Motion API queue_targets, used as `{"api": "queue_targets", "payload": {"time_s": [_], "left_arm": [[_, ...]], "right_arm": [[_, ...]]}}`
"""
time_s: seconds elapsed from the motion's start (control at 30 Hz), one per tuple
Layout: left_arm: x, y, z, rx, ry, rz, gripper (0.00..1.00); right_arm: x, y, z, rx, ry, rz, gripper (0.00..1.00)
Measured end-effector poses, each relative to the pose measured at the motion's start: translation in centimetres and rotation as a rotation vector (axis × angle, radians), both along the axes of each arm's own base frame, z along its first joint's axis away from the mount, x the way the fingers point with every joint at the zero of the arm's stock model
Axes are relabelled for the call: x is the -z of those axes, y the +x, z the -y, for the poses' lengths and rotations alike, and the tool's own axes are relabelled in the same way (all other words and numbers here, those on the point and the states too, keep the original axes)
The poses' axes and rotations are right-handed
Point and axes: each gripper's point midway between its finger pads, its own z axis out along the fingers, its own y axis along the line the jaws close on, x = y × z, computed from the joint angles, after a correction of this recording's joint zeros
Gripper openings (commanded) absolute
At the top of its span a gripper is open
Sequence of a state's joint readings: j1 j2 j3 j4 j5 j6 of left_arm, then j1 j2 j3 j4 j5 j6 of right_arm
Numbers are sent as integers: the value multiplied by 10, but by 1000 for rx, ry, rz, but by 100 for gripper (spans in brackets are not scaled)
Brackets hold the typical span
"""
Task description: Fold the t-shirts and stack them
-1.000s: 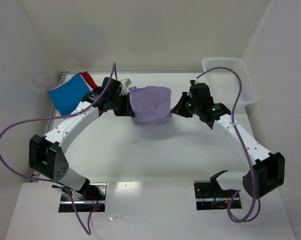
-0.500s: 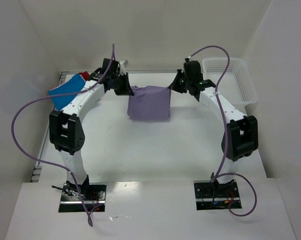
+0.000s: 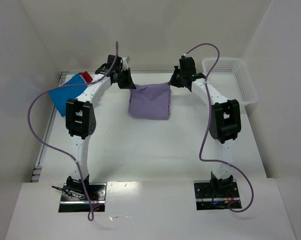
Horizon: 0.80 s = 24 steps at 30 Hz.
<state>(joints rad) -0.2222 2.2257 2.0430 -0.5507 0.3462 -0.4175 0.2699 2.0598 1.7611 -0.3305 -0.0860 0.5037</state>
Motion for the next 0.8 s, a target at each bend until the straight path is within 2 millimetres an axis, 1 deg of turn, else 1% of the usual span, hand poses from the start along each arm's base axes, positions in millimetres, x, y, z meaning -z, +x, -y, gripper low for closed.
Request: {"api": "queue_targets", "payload": {"time_s": [0.13,0.2,0.3,0.37,0.43,0.47,0.5,0.53,0.57,0.6,0.63,0.7,0.73,0.8], "left_arm": [[26,18,-3,-14,8,-22,0],[40,29,-5,-21,10,-27,0],[55,43,-7,-31,12,-31,0],[59,53,-8,-36,11,-21,2],[57,64,-8,-40,8,-2,7],[55,70,-7,-42,7,12,17],[53,75,-8,-44,5,26,28],[50,80,-8,-48,6,44,46],[47,85,-10,-49,10,61,58],[43,88,-11,-56,8,73,73],[40,89,-14,-58,12,80,82],[36,91,-19,-67,18,89,96],[36,92,-22,-70,27,95,100],[38,92,-26,-78,45,91,100]], "right_arm": [[17,4,3,11,-20,-24,0],[23,6,5,15,-25,-29,0],[33,13,6,21,-29,-36,0],[41,20,7,26,-30,-40,0],[49,27,8,28,-35,-45,0],[53,31,8,29,-36,-45,0],[58,34,8,30,-39,-45,0],[62,35,9,30,-42,-51,2],[67,36,9,31,-46,-58,8],[72,37,10,33,-50,-65,15],[76,38,10,32,-51,-70,32],[82,39,11,37,-53,-79,43],[84,39,13,39,-57,-83,46],[85,40,18,51,-67,-86,57]]}}
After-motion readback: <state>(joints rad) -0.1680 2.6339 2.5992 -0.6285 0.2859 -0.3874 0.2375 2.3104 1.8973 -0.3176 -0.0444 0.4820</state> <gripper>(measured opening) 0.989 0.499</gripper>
